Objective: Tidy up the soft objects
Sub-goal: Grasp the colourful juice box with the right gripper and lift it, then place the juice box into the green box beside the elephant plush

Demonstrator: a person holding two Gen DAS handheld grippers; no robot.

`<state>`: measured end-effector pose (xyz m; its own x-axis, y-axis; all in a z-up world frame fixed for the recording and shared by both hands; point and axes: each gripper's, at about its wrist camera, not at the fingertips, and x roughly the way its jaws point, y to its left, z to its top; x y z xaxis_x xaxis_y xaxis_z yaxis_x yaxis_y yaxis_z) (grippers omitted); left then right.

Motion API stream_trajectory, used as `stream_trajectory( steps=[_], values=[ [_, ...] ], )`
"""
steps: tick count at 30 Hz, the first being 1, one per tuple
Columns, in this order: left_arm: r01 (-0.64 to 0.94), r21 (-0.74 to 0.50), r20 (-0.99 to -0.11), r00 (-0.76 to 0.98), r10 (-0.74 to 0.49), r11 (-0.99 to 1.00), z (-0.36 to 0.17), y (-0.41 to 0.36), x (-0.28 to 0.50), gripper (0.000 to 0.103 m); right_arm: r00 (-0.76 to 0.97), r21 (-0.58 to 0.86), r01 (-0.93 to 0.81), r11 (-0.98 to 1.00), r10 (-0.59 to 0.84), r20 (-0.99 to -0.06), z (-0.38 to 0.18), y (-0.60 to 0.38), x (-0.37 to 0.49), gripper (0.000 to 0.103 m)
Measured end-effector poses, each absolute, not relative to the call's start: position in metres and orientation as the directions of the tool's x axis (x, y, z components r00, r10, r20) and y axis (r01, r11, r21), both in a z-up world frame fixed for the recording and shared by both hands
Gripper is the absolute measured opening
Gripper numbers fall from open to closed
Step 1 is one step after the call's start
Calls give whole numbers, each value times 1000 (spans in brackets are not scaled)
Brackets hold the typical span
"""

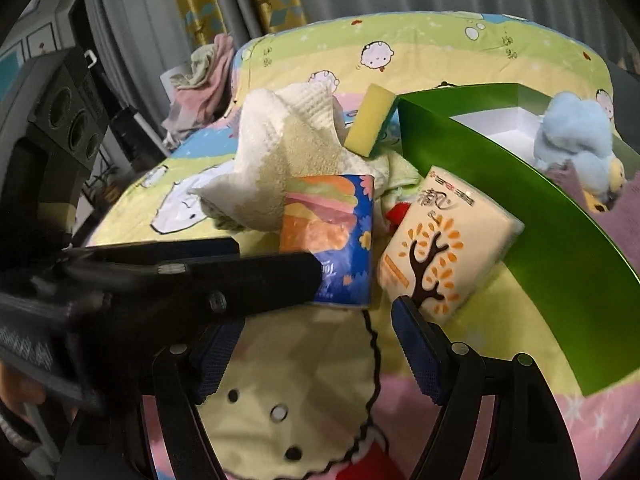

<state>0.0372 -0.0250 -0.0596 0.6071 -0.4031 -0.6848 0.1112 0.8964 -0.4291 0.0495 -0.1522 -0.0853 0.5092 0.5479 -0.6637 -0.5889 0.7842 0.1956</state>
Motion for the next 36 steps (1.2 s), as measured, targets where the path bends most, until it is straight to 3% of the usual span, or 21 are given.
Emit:
stream_trajectory(
  steps=[1, 6, 8, 10, 11, 15, 36],
  values=[
    [118, -442, -680, 603, -418, 889, -61, -26, 39, 64, 502, 204, -594, 778, 557, -662, -85, -151, 51, 78],
    [120, -468, -679, 585, -443, 876, -66, -27, 50, 64, 475, 228, -602, 765, 573, -668, -87, -148, 60, 74],
    [118, -477, -678, 581, -450, 871, -67, -27, 53, 62, 465, 240, -598, 765, 575, -673, -89, -147, 64, 68],
    [114, -488, -678, 575, -458, 866, -69, -28, 55, 49, 455, 250, -588, 769, 570, -683, -91, -146, 68, 60],
    [114, -499, -679, 566, -469, 859, -71, -28, 57, 49, 453, 253, -584, 771, 569, -687, -92, -145, 70, 56],
    [105, -508, -685, 552, -476, 855, -75, -31, 59, 40, 453, 257, -578, 775, 567, -688, -93, -147, 71, 55],
    [264, -465, -607, 600, -521, 845, -9, -66, 36, 38, 633, 226, -535, 814, 563, -531, -32, -195, 31, 54]
  ],
)
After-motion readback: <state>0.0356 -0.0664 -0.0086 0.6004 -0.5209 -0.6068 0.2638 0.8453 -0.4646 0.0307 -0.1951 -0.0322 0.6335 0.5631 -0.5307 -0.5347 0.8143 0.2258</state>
